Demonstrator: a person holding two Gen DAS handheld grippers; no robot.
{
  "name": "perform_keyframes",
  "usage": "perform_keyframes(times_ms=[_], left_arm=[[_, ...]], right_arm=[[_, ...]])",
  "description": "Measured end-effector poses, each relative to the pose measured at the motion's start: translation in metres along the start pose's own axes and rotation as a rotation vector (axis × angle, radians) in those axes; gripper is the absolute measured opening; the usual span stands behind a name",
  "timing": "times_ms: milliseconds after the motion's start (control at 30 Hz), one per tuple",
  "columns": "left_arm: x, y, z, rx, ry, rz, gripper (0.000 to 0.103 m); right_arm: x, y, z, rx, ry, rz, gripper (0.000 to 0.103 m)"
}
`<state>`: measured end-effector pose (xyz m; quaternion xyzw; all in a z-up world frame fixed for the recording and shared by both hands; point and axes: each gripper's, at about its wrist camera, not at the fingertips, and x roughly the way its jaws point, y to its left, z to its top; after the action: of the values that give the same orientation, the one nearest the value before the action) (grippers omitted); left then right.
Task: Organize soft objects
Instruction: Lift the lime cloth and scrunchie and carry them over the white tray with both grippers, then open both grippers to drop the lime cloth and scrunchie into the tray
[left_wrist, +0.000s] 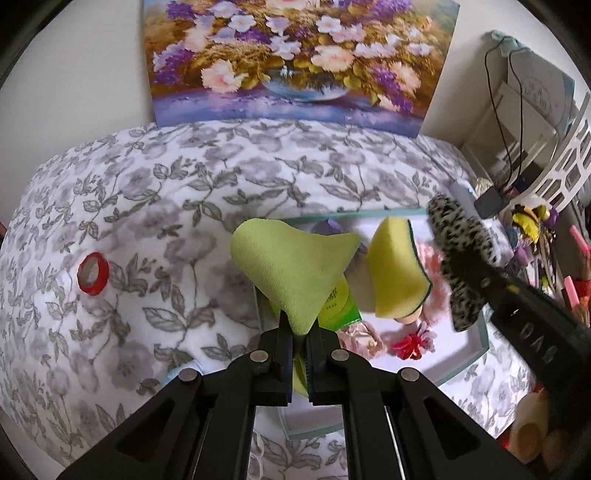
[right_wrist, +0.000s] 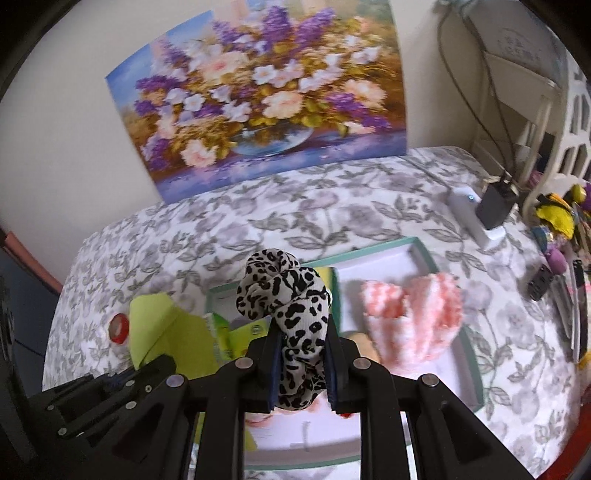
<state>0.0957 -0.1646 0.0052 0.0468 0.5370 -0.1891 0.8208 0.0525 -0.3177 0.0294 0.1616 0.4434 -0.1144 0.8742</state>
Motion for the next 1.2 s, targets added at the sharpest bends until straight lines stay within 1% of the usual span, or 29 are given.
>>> perform_keyframes(times_ms=[300, 400, 567, 733, 900, 1067, 1200], left_arm=[[0.018, -0.013, -0.006, 0.029, 0.046, 0.019, 0.005], [0.026, -0.016, -0.008, 0.040, 0.066, 0.033, 0.005], [0.041, -0.019, -0.011, 0.053, 0.103, 0.056, 0.005], [0.060, -0.020, -0.015, 0.064, 0.151, 0.083, 0.005], [0.078, -0.017, -0.018, 0.053, 0.193, 0.095, 0.005], [0.090, -0.015, -0.020, 0.057, 0.217, 0.117, 0.006], [0.088, -0.013, -0.019, 0.038, 0.225, 0.099, 0.006]], right_arm=[[0.001, -0.031, -0.001, 0.051, 0.007, -0.024, 0.020], [0.007, -0.042, -0.003, 0.078, 0.025, -0.032, 0.020], [0.031, -0.055, -0.010, 0.108, 0.098, -0.035, 0.020], [0.057, -0.058, -0.020, 0.110, 0.176, -0.035, 0.021], [0.076, -0.062, -0.029, 0.116, 0.239, -0.041, 0.021], [0.083, -0.062, -0.031, 0.113, 0.259, -0.042, 0.023], [0.083, -0.061, -0.030, 0.102, 0.263, -0.048, 0.023]])
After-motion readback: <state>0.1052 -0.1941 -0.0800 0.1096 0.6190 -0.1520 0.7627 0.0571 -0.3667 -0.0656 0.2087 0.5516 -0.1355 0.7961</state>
